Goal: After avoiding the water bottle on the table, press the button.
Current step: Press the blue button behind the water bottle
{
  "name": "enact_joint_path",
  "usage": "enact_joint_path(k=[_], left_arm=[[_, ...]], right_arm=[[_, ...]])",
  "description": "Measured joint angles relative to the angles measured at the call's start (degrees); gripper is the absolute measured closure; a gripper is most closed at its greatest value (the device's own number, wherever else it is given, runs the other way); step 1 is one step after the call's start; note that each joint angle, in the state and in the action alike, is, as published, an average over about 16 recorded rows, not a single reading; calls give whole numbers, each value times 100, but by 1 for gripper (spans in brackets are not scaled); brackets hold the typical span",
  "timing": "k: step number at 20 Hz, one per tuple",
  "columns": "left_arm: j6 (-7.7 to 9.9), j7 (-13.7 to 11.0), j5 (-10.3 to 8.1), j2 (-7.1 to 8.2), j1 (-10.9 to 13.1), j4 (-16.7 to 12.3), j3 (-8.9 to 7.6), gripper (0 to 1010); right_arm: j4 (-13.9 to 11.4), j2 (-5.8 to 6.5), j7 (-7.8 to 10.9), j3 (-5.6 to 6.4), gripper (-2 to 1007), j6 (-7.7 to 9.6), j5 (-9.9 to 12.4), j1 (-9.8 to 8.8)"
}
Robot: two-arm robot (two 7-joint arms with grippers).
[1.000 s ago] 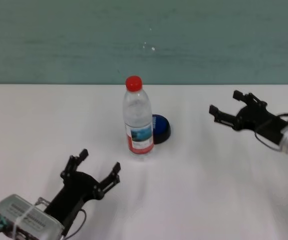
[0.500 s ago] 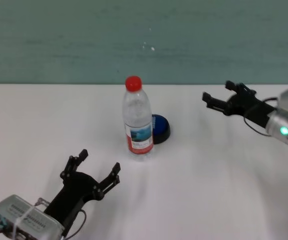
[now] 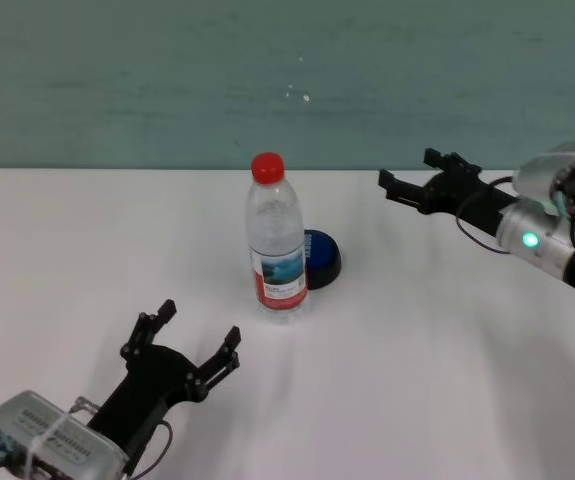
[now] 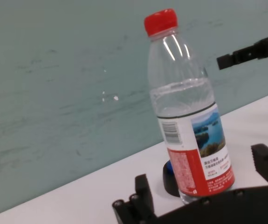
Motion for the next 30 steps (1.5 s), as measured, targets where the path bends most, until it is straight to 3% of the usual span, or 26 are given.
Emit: enact_joint_path(k=[6,13,30], left_arm=[[0,0,0,0,0,0,0,10],[0,0,0,0,0,0,0,10],[0,0,0,0,0,0,0,10]], right_arm=[[333,-238,53,-155,2,-44,-135,221],[579,-434,90,-283,2,-84,-282,333],[1292,-732,167,-383,2,-206,-605,484]])
